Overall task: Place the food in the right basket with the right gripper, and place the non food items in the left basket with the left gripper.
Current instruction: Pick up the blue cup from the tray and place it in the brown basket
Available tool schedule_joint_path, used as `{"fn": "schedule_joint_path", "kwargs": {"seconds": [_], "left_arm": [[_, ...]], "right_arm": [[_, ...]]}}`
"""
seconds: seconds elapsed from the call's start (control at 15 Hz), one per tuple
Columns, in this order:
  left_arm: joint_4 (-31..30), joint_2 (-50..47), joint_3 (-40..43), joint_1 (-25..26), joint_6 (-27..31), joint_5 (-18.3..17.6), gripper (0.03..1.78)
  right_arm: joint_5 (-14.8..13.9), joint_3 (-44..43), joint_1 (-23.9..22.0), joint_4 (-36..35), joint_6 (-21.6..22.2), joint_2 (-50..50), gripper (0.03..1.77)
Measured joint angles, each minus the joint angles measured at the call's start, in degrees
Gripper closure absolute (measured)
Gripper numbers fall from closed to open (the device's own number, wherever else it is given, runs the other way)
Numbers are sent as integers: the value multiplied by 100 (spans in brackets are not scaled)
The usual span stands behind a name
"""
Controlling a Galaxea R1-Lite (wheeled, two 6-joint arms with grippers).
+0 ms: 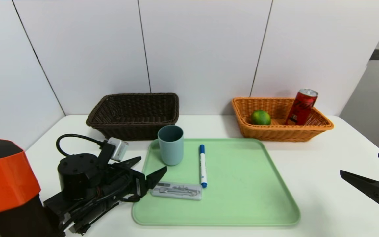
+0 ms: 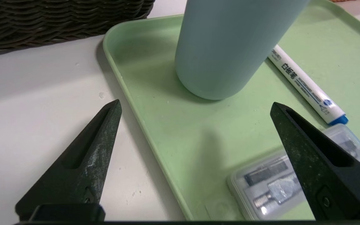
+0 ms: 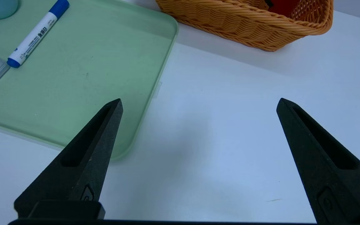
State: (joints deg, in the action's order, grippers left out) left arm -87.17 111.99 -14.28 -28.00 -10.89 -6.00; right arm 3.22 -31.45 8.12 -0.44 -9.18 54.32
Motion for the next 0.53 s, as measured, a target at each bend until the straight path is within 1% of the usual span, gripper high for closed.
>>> {"fn": "schedule_joint_path", "kwargs": {"seconds": [0.2, 0.4, 0.53], "left_arm": [[0, 101, -273, -166, 34, 201, 12], [0, 165, -534, -336, 44, 474, 12], [0, 195, -647, -408, 52, 514, 12]], "right_arm": [[6, -24, 4, -24, 1, 48, 11], [28, -24, 4, -22, 1, 83, 11], [41, -27, 4, -22, 11, 88, 11]]}}
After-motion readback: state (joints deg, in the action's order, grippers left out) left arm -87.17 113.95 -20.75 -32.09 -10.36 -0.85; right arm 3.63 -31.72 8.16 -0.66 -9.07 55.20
